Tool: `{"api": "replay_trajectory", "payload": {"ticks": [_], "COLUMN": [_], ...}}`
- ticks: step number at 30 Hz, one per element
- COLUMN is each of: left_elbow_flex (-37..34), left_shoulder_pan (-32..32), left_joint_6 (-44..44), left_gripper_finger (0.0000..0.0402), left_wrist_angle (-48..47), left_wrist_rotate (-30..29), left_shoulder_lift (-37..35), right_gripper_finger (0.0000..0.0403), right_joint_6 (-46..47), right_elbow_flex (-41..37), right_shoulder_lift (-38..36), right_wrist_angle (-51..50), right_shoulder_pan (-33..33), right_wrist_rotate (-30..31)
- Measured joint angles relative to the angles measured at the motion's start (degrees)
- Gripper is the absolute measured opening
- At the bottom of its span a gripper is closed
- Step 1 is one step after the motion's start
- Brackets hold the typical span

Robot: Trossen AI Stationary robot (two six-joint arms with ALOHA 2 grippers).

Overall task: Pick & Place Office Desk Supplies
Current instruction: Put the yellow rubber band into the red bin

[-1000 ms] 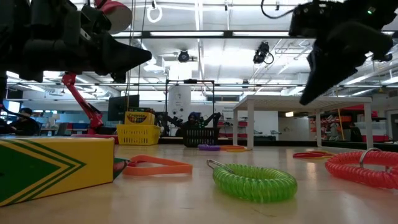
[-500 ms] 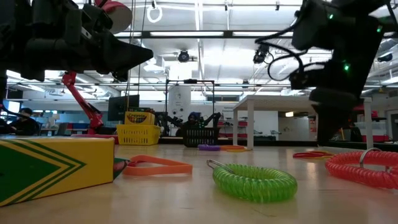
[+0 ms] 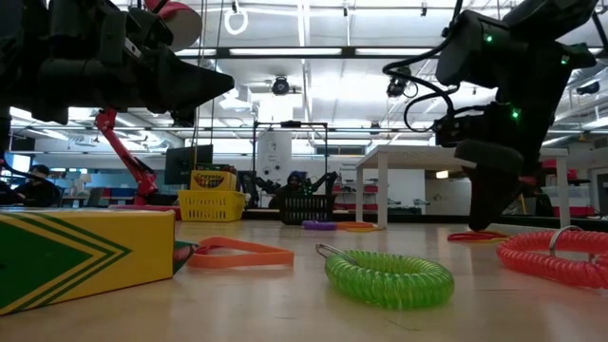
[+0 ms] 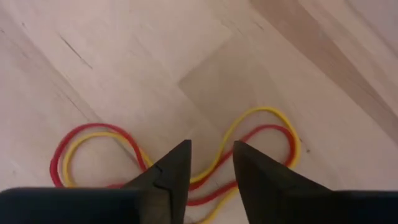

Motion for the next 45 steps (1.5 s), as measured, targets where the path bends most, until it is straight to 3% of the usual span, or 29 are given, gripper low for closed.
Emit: {"api": "replay_trajectory", "payload": {"ticks": [12, 20, 28, 39, 45], "left_elbow_flex": [0.0, 0.0, 0.0, 0.0, 0.0], "left_shoulder_pan": [0.0, 0.0, 0.0, 0.0, 0.0], "left_joint_6": [0.0, 0.0, 0.0, 0.0, 0.0], "left_gripper_finger": [0.0034, 0.0034, 0.0034, 0.0034, 0.0034], "left_wrist_angle": [0.0, 0.0, 0.0, 0.0, 0.0], "left_wrist_rotate": [0.0, 0.0, 0.0, 0.0, 0.0], "left_shoulder_lift": [0.0, 0.0, 0.0, 0.0, 0.0], "right_gripper_finger": [0.0085, 0.0008, 0.0015, 0.001, 0.0006], "right_joint_6": [-0.4, -5.3, -8.7, -13.7, -21.4], "right_elbow_flex": [0.1, -0.1, 2.7, 8.9, 9.5], "right_shoulder_lift": [2.7, 2.2, -1.3, -4.8, -4.8], "right_wrist_angle": [0.7, 3.0, 3.0, 3.3, 13.0], "right_shoulder_pan": [0.1, 0.1, 1.0, 9.3, 10.8], "right_wrist_rotate": [2.2, 3.3, 7.8, 19.1, 24.6]}}
